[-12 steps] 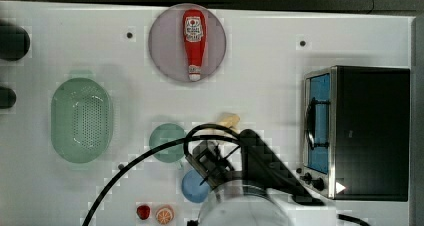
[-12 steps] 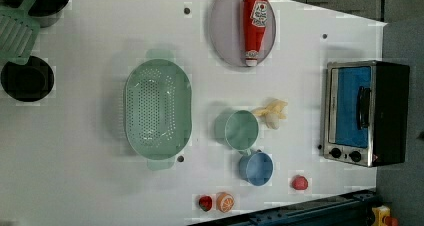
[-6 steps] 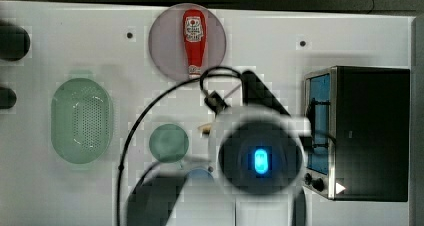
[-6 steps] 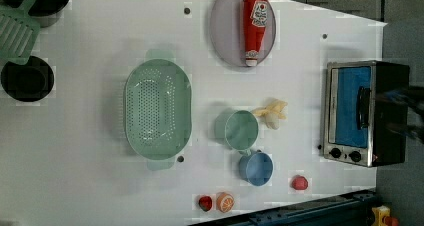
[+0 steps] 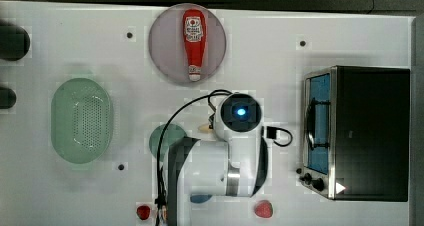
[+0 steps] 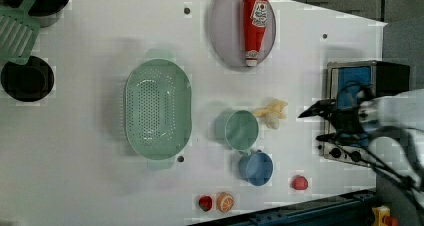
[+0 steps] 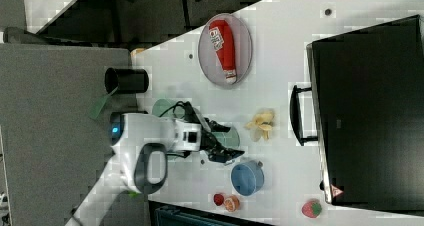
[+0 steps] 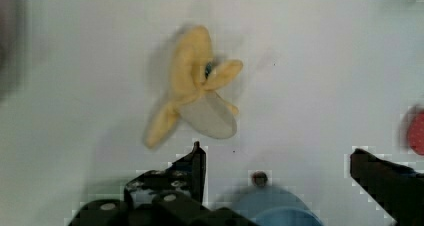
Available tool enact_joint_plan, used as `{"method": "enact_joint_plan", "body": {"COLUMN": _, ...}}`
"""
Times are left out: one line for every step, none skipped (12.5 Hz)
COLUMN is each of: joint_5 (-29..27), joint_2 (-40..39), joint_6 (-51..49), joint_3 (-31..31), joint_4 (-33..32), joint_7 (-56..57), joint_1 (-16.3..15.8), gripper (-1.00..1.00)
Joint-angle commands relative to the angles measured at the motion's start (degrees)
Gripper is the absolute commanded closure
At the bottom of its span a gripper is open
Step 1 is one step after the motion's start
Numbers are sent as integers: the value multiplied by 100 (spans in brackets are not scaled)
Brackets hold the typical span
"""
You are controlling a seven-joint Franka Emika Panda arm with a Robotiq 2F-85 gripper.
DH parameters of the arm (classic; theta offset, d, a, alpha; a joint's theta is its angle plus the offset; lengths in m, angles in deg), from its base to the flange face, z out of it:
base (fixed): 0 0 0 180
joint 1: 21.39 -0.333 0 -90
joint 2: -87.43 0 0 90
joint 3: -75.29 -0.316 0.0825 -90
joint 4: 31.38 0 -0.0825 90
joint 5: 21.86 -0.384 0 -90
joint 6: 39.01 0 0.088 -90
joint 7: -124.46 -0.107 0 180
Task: Pick banana from table and place on oven.
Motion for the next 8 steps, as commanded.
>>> {"method": "enact_joint_plan", "body": {"joint_5": 48, "joint_2": -117, "joint_6": 1035, "joint_3": -77, "joint_4": 76, "joint_7": -16, "joint_1": 35, "gripper": -100}}
{"method": "enact_joint_plan", "body": {"joint_5": 48, "joint_2": -318, "joint_6": 1359, "joint_3": -77, "joint_4": -29, "joint_7": -16, "joint_1": 35, "gripper": -100}}
{"method": "enact_joint_plan", "body": {"joint_5": 48, "joint_2": -511, "joint_6": 1651, "joint_3": -76, "joint_4": -118, "joint_7": -16, "joint_1": 36, "gripper": -100}}
{"method": "enact_joint_plan", "body": {"joint_5": 48, "joint_2": -698, "joint_6": 1888, "joint_3": -74, "joint_4": -173, "joint_7": -16, "joint_1": 37, "gripper": -100}}
{"method": "enact_joint_plan", "body": {"joint_5": 48, "joint_2": -876, "joint_6": 2091, "joint_3": -70, "joint_4": -219, "joint_7": -16, "joint_1": 40, "gripper": -100}}
{"method": "enact_joint_plan", "body": {"joint_5": 48, "joint_2": -1043, "joint_6": 2270, "joint_3": -68, "joint_4": -251, "joint_7": -17, "joint_1": 43, "gripper": -100}}
{"method": "enact_joint_plan", "body": {"joint_5": 48, "joint_2": -1198, "joint_6": 2440, "joint_3": -68, "joint_4": -288, "joint_7": -17, "joint_1": 45, "gripper": -100}}
{"method": "enact_joint_plan", "body": {"joint_5": 48, "joint_2": -1335, "joint_6": 2594, "joint_3": -65, "joint_4": -313, "joint_7": -17, "joint_1": 46, "gripper": -100}}
